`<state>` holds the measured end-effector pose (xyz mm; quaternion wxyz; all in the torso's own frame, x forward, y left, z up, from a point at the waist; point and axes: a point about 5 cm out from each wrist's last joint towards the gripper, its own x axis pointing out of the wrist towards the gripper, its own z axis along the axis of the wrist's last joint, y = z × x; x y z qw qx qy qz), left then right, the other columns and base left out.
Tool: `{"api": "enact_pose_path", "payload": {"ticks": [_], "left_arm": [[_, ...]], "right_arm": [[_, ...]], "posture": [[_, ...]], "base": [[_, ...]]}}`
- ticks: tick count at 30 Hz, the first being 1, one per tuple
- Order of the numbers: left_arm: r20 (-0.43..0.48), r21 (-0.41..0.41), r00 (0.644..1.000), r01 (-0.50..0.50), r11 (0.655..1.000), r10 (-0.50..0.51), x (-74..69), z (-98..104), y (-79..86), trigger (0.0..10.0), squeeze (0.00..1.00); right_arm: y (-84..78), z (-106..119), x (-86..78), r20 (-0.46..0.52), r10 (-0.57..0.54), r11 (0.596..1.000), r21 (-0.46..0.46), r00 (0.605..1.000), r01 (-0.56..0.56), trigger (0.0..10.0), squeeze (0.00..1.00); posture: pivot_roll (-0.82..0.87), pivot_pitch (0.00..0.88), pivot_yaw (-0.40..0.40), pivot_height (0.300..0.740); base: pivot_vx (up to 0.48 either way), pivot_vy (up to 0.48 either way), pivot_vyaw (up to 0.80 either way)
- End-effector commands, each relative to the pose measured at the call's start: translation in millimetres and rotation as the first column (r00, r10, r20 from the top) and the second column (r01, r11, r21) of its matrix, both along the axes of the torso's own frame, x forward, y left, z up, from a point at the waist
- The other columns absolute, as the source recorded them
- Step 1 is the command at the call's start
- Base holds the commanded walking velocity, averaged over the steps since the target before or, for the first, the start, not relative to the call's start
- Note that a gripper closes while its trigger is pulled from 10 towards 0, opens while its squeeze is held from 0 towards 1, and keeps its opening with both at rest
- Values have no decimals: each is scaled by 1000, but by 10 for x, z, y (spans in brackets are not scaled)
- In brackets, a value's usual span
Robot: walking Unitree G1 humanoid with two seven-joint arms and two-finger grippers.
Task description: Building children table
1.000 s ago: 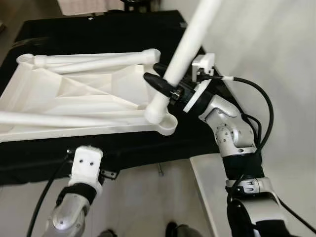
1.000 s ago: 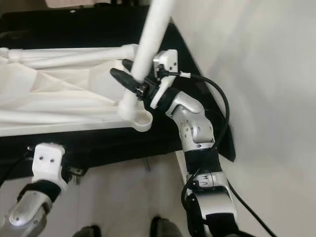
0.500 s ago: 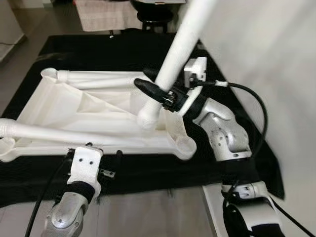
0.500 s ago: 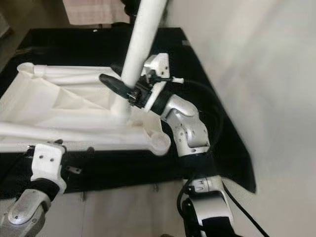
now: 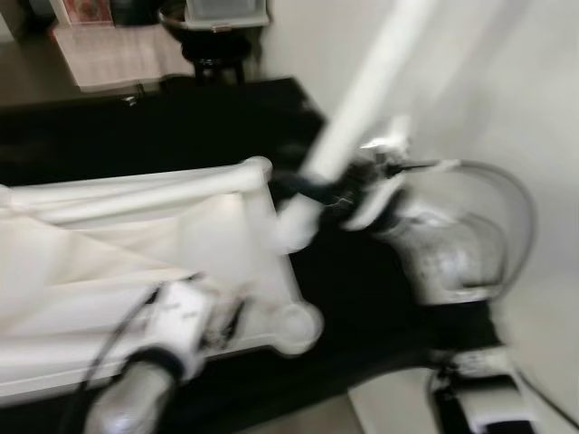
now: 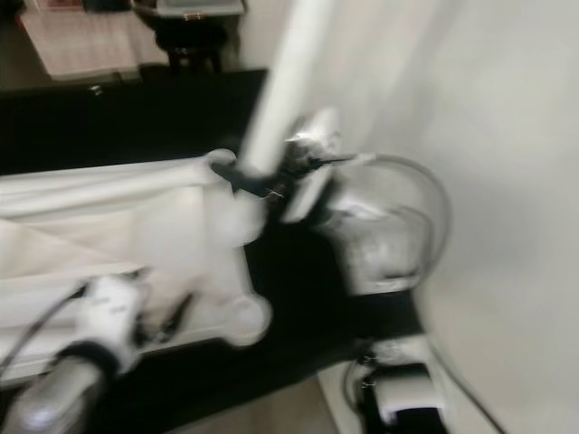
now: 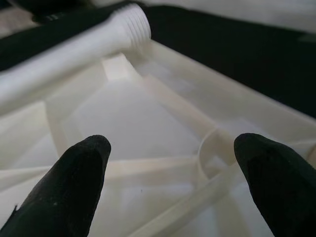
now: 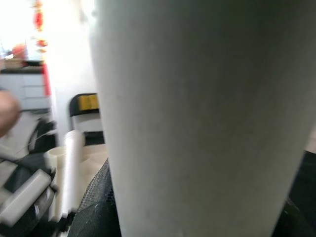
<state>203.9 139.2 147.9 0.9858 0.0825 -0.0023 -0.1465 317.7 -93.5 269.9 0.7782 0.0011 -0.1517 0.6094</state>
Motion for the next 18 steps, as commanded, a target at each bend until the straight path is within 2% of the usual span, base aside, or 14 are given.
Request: {"api": "enact_pose_path", "payload": {"ticks": [1,3,8,18], "left_arm": [[-51,15,998,24,1000,-24,-67,-72,-18,10000,0],[-83,17,996,34,999,-32,-153,-111,-2,10000,0],[-126,13,992,31,999,-29,-265,-168,17,10000,0],[-144,19,989,32,999,-29,-310,-173,26,10000,0]], "right_arm": [[-83,-19,-31,-12,18,1000,1,1000,-18,10000,0],[-112,-56,-102,-18,84,996,-32,996,-84,10000,0],[-130,-111,-177,-30,138,988,-73,990,-140,10000,0],[-126,-139,-146,-53,100,991,-86,994,-104,10000,0]], "posture": [[-228,141,-26,740],[-224,145,-26,740],[-222,155,-28,740],[-225,165,-39,740]], "base": [[0,0,0],[0,0,0],[0,0,0],[0,0,0]]}}
